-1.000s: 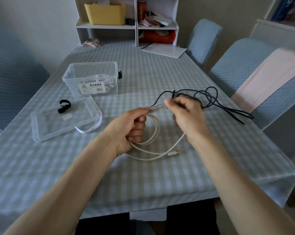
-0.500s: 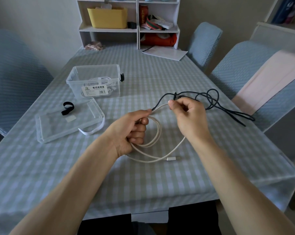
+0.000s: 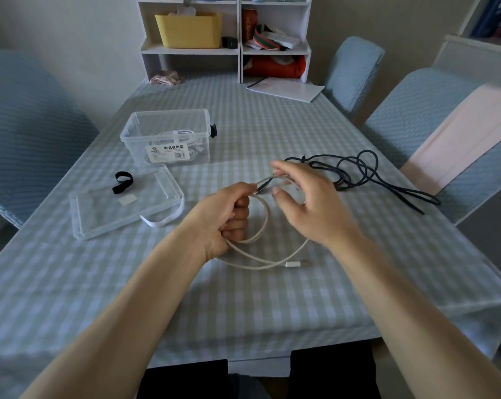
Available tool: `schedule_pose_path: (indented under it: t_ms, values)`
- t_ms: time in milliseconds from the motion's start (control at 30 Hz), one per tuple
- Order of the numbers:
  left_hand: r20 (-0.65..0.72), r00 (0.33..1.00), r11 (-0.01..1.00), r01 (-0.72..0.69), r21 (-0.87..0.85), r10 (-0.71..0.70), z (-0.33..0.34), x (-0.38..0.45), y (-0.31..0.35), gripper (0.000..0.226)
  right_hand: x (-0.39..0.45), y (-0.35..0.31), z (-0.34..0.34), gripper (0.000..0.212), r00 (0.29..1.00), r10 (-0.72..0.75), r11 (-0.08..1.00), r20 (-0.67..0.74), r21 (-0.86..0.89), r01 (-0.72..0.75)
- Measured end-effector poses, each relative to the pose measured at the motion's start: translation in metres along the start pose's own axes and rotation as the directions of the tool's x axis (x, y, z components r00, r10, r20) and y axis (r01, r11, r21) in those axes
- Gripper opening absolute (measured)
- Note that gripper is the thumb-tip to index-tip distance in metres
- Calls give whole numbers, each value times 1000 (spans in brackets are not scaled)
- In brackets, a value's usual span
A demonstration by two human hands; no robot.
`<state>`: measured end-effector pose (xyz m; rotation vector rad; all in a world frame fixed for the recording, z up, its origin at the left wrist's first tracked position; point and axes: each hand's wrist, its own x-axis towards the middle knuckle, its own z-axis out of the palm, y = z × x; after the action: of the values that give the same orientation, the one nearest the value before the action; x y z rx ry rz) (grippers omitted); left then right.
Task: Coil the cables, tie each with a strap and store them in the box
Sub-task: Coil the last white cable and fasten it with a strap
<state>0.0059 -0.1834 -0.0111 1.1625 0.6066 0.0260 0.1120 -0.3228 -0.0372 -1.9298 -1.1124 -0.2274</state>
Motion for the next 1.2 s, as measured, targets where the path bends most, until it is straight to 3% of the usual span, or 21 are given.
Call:
schedule_pose_path:
  t_ms: [67,133,200,267,367,533,633,733,867,967,1200]
  values:
    - [-11,1000,999,-16,47,16,1,0,-1,49,2,-9,1,46,990,-61,998,131,-13,63]
    - [-21,999,996,-28,82,30,2,-1,-2,47,3,-11,4,34,975,-67,996,214,-40,78]
    - [-29,999,996,-25,83,27,2,0,-2,51,3,-13,6,17,970,-39,999,241,-4,41]
    - [-25,999,999,-21,40,22,0,2,1,58,1,-12,6,18,970,4,995,243,99,-29]
    - [-44,998,984,-44,-170,37,-8,6,9,58,-2,-5,0,23,979,95,975,178,183,-128]
    - [-144,986,857,-143,-496,82,-19,17,18,54,-9,7,7,61,975,10,996,223,-85,9]
    - [-186,979,778,-178,-602,80,-22,21,21,54,-4,9,13,47,985,-20,999,174,-36,26]
    - [-221,968,701,-237,-673,115,-29,22,26,52,-3,11,16,23,985,56,998,161,-23,-53]
    - [-284,948,669,-303,-679,141,-25,30,27,50,-4,8,14,31,984,36,999,175,-21,-33]
    - [-320,939,674,-318,-667,126,-14,34,22,51,0,-1,17,45,999,-20,1000,44,-17,21]
    - [-286,946,817,-283,-503,151,6,30,8,43,0,-7,26,48,994,-35,994,-101,-110,24]
